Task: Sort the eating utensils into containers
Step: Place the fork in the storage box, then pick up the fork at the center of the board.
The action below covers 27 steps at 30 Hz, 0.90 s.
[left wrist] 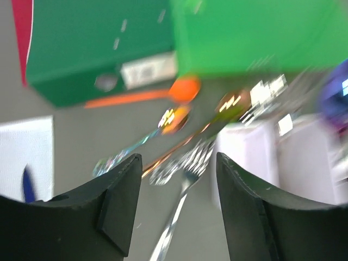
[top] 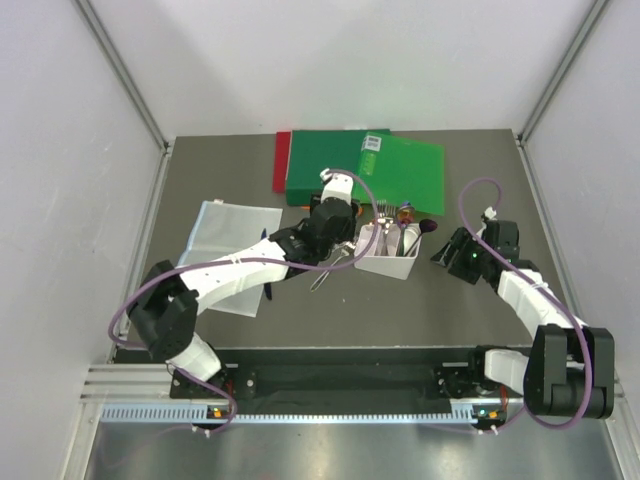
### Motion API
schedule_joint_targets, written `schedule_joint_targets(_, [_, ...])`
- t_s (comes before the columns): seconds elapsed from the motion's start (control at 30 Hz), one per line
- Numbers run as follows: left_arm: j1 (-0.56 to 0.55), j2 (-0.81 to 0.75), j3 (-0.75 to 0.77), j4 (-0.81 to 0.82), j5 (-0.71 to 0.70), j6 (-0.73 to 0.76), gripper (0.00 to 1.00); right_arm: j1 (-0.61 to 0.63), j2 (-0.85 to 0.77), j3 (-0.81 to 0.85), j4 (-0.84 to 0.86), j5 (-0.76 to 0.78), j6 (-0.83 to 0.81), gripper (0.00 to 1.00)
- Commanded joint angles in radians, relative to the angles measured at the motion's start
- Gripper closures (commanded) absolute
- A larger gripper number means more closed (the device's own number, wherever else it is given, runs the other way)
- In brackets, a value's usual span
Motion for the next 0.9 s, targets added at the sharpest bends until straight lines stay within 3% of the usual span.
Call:
schedule_joint_targets(0.0, [0.025, 0.014, -0.067, -0.163, 0.050, 0.018, 0.37, -0.007, 0.001, 0.017, 0.035, -0.010, -0.012, 0.37])
schedule_joint_targets(0.27, [0.056, 0.074, -0.130, -0.166, 0.208, -0.025, 0.33, -0.007, -0.006, 0.025, 0.023, -0.007, -0.016, 0.38])
schedule_joint_targets(0.87, [0.060, 0.259, -0.087, -0.133, 0.268, -0.025, 0.36, -0.007, -0.022, 0.028, 0.006, -0.001, -0.024, 0.38])
